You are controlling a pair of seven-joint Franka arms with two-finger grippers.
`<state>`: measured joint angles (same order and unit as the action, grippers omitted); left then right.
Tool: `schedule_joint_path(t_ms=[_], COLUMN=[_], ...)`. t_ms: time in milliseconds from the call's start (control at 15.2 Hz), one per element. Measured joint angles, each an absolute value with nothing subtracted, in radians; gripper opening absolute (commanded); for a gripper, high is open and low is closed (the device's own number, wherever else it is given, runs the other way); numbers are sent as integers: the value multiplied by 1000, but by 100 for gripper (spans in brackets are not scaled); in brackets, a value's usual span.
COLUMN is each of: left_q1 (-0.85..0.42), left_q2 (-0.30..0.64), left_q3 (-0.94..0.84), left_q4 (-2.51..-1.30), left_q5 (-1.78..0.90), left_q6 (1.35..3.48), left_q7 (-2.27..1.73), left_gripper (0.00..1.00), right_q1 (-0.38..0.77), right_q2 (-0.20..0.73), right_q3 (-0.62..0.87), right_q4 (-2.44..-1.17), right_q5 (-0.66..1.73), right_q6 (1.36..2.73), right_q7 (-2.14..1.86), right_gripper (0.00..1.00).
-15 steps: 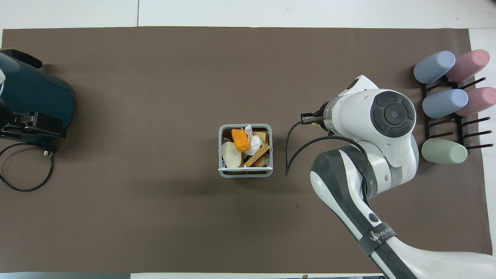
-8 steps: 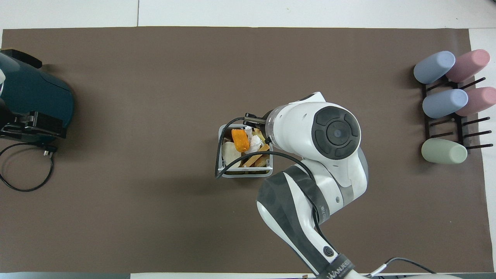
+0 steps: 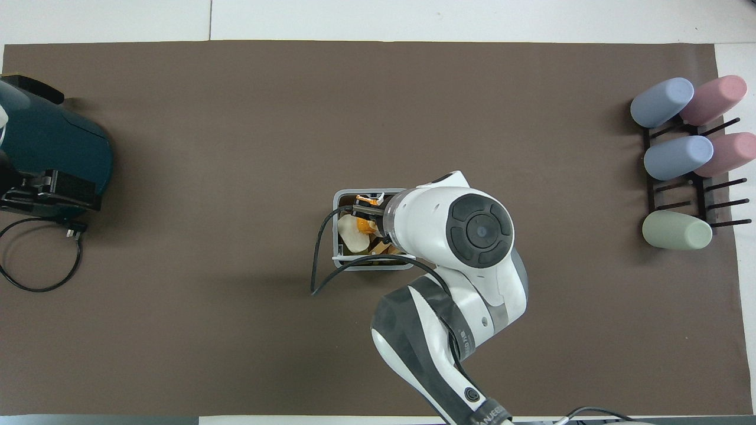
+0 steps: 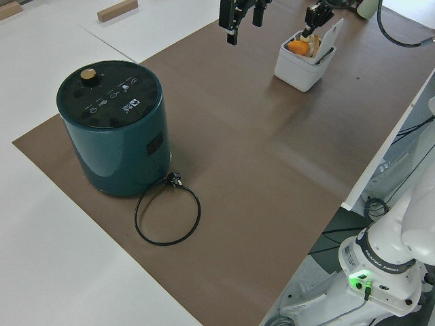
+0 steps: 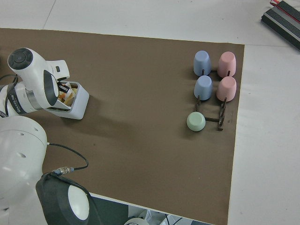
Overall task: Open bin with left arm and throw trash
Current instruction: 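Move the cracker over the bin and open the right gripper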
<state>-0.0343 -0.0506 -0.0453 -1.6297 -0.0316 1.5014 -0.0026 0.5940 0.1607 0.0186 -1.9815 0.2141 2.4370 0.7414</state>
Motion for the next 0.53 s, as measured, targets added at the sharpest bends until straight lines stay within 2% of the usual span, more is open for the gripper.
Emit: schedule_joint_path(t_ms=[329, 527], left_q1=[-34, -34], left_q2=[-51, -51], left_q3=[-45, -45], left_q4=[-1630, -1630], left_q5=[-32, -32], left_q6=[1502, 1502], left_q7=[-3, -3], left_gripper=[100, 100], right_q1=[603, 603], right_q2=[141, 154], right_q3=[18, 16], right_q4=[-2077, -2089], right_q5=[215, 215], right_q6=[2520, 2562], right_q7=[742, 742], right_gripper=[0, 0])
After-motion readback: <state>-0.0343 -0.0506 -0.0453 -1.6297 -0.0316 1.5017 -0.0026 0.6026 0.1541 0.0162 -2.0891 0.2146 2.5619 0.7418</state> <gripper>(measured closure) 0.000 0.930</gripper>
